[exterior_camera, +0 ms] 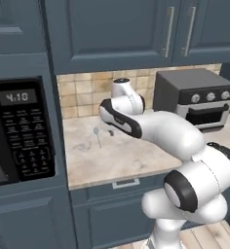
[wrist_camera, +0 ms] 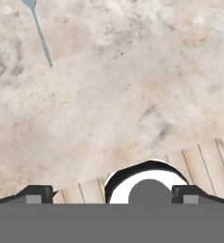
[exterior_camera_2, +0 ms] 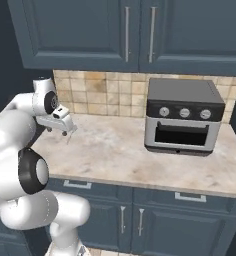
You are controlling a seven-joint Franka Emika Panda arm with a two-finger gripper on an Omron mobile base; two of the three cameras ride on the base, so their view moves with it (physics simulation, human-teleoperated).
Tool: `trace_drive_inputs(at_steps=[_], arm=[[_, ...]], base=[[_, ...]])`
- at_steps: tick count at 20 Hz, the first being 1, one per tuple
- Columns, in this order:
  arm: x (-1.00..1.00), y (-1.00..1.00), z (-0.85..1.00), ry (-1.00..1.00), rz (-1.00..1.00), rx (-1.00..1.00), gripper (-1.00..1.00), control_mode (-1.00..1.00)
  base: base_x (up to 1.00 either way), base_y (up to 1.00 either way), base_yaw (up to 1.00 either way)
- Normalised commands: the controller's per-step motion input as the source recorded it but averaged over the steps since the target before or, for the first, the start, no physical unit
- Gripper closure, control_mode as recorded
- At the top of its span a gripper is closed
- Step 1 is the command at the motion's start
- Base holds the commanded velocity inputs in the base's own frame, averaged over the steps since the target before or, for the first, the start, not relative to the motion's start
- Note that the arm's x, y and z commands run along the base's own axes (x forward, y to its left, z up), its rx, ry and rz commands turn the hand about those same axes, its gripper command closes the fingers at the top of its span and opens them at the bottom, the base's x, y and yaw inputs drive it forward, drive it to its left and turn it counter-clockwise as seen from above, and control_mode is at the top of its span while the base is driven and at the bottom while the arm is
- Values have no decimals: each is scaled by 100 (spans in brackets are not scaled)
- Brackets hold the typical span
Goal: Organize the utensils by type. Pick up the wooden spoons from the counter and place them in the open cabinet. Then pick up the metallic utensils from the counter and place them in the open drawer.
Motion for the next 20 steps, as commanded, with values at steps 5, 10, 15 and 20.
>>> trace_drive_inputs(at_steps=[5, 10, 15, 20], arm=[[0, 0, 0, 0, 0, 0, -100, 100], [0, 0, 0, 0, 0, 0, -100, 100], [0, 0, 0, 0, 0, 0, -100, 100], [0, 0, 0, 0, 0, 0, -100, 100]], base=[[32, 44, -9], [67, 25, -3], [62, 15, 5], [40, 14, 6]])
